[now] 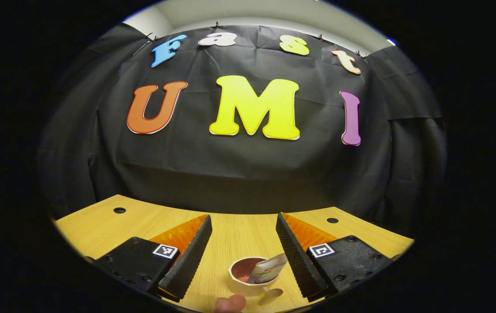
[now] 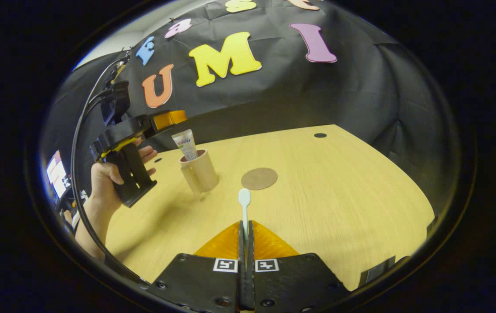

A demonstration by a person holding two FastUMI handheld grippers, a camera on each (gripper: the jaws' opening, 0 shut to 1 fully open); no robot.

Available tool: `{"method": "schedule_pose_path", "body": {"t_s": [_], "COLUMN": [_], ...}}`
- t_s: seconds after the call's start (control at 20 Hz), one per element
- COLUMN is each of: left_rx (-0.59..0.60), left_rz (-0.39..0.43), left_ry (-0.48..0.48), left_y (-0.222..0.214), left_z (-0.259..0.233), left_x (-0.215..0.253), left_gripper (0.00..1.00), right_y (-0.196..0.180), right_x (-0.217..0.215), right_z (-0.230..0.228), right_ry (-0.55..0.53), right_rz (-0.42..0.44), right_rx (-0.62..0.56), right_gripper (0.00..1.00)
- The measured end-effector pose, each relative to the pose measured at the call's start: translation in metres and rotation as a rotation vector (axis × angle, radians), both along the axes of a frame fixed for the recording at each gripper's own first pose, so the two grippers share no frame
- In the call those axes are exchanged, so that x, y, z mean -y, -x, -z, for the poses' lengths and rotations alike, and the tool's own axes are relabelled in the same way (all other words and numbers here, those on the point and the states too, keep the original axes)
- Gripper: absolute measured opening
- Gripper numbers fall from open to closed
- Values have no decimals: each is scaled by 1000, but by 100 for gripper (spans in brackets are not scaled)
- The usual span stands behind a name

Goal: Put the toothbrush and toothpaste on the desktop into the cup, then pick up the cup and place it on the coaster on the desktop.

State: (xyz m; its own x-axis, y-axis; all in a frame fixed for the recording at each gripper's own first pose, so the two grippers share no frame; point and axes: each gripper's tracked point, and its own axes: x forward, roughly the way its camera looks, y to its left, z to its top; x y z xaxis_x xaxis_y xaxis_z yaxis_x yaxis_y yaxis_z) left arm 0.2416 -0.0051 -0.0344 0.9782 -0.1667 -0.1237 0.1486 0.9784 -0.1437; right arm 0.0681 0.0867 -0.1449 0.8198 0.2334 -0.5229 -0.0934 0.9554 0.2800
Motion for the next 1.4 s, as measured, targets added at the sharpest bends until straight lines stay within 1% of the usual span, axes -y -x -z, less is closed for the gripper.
{"method": "schedule_pose_path", "body": {"t_s": [0.15, 0.3, 0.45, 0.55, 0.6, 0.65, 0.7, 0.75, 0.9, 1.05, 1.2, 1.25, 1.3, 1.4], "left_rx": [11, 32, 41, 43, 41, 37, 36, 38, 58, 75, 95, 100, 101, 93], "left_rz": [-26, -53, -59, -76, -82, -87, -90, -94, -111, -111, -110, -110, -109, -120], "left_ry": [-4, -6, -26, -50, -54, -55, -57, -63, -89, -90, -98, -101, -104, -112], "left_y": [13, 28, 45, 54, 58, 64, 69, 74, 85, 87, 93, 95, 96, 97], "left_z": [-7, -18, -21, -20, -19, -18, -18, -20, -24, -30, -34, -35, -34, -30], "left_x": [-16, -34, -45, -56, -60, -65, -68, -72, -82, -80, -80, -80, -80, -84], "left_gripper": [94, 94, 94, 94, 94, 94, 94, 94, 94, 94, 94, 94, 94, 94], "right_y": [-17, -43, -73, -97, -111, -124, -135, -144, -173, -204, -227, -234, -240, -249], "right_x": [-9, -23, -51, -72, -80, -88, -95, -104, -121, -123, -128, -129, -131, -138], "right_z": [-27, -59, -94, -119, -130, -141, -148, -155, -162, -161, -155, -154, -153, -148], "right_ry": [-22, -23, -21, -53, -59, -55, -55, -59, -86, -54, -68, -74, -84, -112], "right_rz": [-30, -60, -119, -159, -173, -185, -198, -209, -219, -189, -168, -161, -157, -157], "right_rx": [62, 158, 270, 342, 374, 411, 443, 470, 522, 581, 595, 599, 601, 590], "right_gripper": [0, 0, 0, 0, 3, 0, 3, 0, 0, 0, 0, 2, 0, 0]}}
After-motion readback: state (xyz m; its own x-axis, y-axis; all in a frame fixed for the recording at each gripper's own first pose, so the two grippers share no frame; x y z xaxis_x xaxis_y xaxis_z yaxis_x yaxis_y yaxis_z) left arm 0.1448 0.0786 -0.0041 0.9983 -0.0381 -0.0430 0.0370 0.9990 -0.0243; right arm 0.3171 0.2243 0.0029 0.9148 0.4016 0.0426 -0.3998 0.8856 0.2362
